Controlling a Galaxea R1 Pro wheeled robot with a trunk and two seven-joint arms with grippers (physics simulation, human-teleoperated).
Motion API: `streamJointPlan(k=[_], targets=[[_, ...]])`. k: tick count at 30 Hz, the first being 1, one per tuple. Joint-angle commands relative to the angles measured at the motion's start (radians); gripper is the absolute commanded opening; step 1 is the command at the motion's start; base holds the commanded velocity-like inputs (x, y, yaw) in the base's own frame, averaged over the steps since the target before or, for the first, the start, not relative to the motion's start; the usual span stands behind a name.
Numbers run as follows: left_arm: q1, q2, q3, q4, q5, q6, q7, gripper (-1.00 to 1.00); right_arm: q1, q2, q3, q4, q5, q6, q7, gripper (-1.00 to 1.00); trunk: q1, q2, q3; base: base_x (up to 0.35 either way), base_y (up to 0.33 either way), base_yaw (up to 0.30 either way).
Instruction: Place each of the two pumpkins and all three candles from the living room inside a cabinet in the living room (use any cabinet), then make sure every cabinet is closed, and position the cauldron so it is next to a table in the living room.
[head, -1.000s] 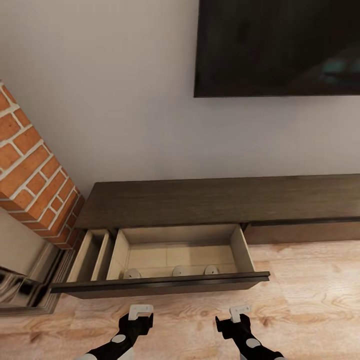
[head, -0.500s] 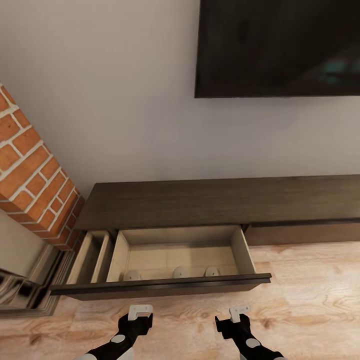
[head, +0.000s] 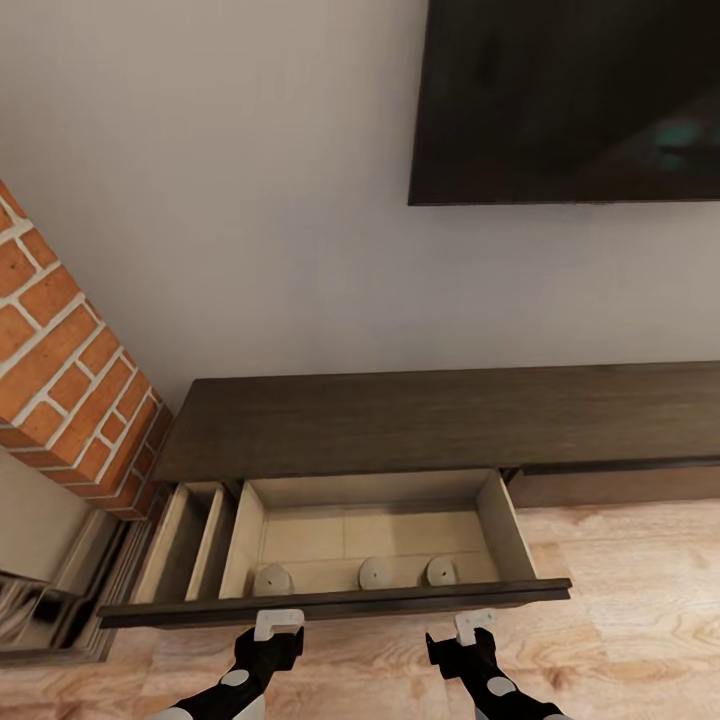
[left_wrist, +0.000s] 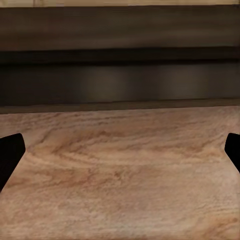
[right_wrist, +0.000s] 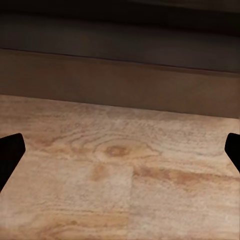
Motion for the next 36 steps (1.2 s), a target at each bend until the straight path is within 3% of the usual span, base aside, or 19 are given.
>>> streamJointPlan(k=[1, 9, 36], targets=[[0.0, 0.0, 0.0, 0.0, 0.001, -0.003, 0.0, 1.0, 0.0, 0.0, 0.0, 0.0, 0.0, 0.0, 0.0, 1.0, 0.0, 0.0, 0.0, 0.013, 0.007, 0.0], [0.0, 0.0, 0.0, 0.0, 0.002, -0.044, 0.0, 1.0, 0.0, 0.0, 0.0, 0.001, 0.0, 0.001, 0.0, 1.0, 0.0, 0.0, 0.0, 0.012, 0.002, 0.0], [0.0, 0.0, -0.001, 0.0, 0.001, -0.047, 0.0, 1.0, -0.001, 0.009, -0.007, -0.007, -0.009, -0.002, -0.02, 1.0, 0.0, 0.0, 0.0, 0.014, 0.0, 0.0]])
